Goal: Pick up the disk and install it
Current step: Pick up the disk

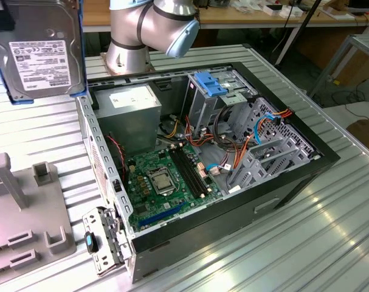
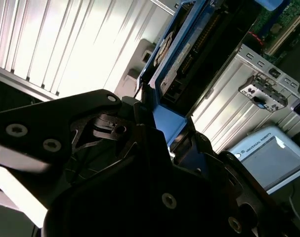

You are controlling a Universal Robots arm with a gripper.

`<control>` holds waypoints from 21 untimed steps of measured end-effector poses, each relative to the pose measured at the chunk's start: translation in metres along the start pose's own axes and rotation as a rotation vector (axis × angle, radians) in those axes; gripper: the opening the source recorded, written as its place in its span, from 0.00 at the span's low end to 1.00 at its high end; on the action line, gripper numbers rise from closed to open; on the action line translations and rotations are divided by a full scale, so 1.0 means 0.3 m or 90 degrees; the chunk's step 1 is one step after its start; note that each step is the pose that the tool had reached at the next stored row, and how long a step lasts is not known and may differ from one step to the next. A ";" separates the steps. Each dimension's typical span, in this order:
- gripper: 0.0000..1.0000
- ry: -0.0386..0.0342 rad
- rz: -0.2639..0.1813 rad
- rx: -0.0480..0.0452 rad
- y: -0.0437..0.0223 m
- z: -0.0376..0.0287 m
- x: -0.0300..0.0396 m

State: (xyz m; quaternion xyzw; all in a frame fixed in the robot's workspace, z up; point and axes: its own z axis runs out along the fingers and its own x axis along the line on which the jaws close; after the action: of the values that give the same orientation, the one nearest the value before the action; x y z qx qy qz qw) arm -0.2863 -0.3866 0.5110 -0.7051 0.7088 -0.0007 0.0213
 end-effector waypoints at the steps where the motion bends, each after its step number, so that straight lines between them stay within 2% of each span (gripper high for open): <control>1: 0.37 -0.0001 0.000 0.0001 -0.026 0.001 0.000; 3: 0.37 0.0000 0.000 0.0000 -0.059 0.003 0.000; 5: 0.37 0.0000 0.000 0.0001 -0.104 0.005 0.000; 12: 0.37 0.0000 0.000 0.0001 -0.213 0.011 -0.001; 14: 0.37 -0.0001 0.000 0.0001 -0.264 0.014 -0.001; 19: 0.37 0.0000 0.000 0.0001 -0.354 0.020 -0.001; 21: 0.37 0.0000 0.000 0.0014 -0.431 0.024 -0.002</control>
State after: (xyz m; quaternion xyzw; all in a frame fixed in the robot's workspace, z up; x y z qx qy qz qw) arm -0.1569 -0.3866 0.5079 -0.7051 0.7088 -0.0015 0.0221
